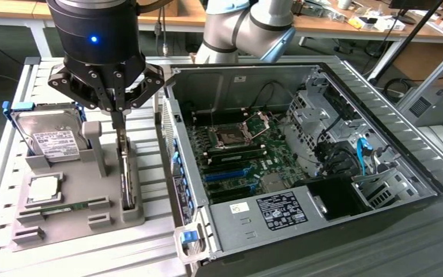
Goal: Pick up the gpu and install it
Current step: 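Pick up the gpu and move the gpu toward the slot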
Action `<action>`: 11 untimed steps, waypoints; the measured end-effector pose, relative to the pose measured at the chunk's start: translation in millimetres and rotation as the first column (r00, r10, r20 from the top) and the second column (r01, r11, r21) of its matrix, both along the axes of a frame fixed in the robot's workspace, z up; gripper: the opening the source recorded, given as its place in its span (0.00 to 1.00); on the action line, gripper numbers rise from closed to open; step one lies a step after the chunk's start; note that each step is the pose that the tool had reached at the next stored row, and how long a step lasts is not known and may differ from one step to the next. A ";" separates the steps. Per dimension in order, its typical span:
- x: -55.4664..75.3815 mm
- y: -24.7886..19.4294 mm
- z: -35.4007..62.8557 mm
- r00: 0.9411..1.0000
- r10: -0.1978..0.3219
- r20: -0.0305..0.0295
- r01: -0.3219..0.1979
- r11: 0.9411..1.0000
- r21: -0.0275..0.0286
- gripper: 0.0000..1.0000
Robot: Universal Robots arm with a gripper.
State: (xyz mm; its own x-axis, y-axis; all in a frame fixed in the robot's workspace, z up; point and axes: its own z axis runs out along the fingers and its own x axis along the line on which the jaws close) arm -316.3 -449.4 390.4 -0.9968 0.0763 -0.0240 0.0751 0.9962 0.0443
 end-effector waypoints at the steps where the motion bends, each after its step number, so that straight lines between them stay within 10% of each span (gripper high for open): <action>1: 0.0 0.0 0.0 1.000 0.000 0.000 0.000 1.000 0.000 0.11; 11: 0.0 0.0 -3.9 1.000 0.000 0.000 0.000 1.000 0.000 0.42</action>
State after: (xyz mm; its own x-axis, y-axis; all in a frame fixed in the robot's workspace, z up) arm -316.3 -449.4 386.5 -0.9968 0.0762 -0.0241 0.0751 0.9962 0.0444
